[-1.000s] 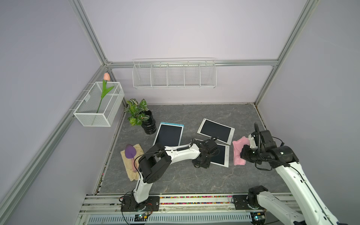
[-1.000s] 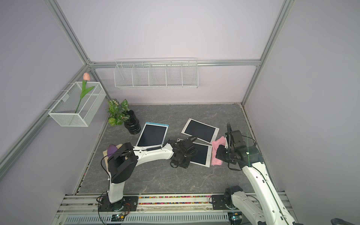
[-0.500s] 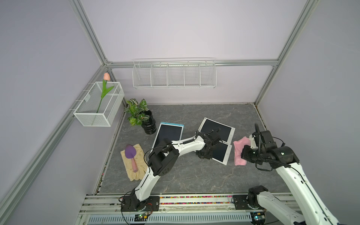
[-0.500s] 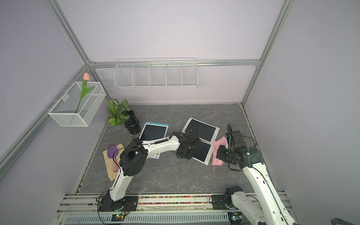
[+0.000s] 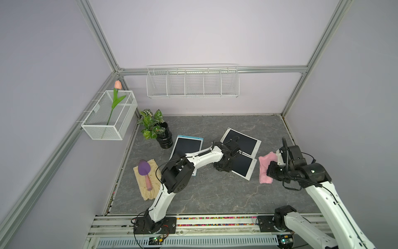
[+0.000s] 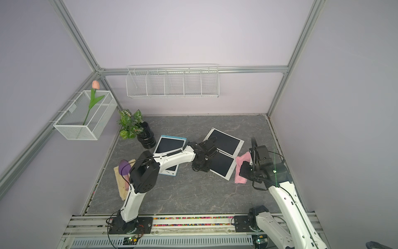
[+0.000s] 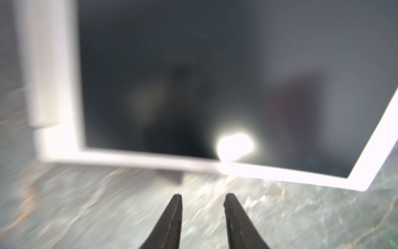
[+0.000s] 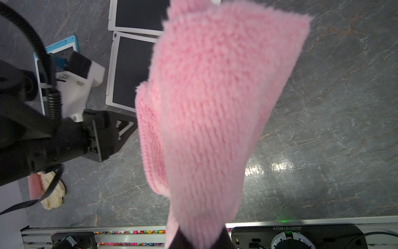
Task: Wipe the drawing tablet
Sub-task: Adjust the drawing tablet at the center of the board.
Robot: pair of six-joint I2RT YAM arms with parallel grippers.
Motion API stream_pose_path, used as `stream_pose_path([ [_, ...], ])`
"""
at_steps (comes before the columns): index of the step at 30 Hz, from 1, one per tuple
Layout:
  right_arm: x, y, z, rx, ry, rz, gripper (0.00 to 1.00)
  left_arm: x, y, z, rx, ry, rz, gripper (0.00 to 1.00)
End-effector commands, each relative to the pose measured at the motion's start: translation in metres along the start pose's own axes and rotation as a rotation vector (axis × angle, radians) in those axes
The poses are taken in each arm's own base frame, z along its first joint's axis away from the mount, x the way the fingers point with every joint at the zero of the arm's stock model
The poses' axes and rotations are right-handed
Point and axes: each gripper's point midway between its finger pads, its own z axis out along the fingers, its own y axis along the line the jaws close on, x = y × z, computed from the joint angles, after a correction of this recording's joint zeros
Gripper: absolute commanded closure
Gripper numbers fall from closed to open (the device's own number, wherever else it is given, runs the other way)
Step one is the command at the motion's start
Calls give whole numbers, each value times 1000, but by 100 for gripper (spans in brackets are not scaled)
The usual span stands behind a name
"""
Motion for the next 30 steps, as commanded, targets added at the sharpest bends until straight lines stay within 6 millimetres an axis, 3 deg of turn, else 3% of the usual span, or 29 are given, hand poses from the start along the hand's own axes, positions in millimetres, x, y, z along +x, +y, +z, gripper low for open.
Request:
stream_pose_path([
  [1,-1,11,6,-24,-3,-28,93,-7,57,-51,-66,-74,-67,60],
  [7,-9,44,23,-71,4,-76,93,18,179,-53,-191,-31,-159,52],
  [10,-17,60,27,-86,-12,-104,93,22,214,-49,-152,-31,-181,43],
  [14,-20,71,30,-84,-5,-134,93,16,245,-42,-123,-46,-218,39],
  [22,-21,75,29,-76,-5,-143,93,15,297,-37,-194,-97,-376,35],
  [30,-19,75,29,-68,2,-149,93,16,323,-28,-232,-102,-412,35],
])
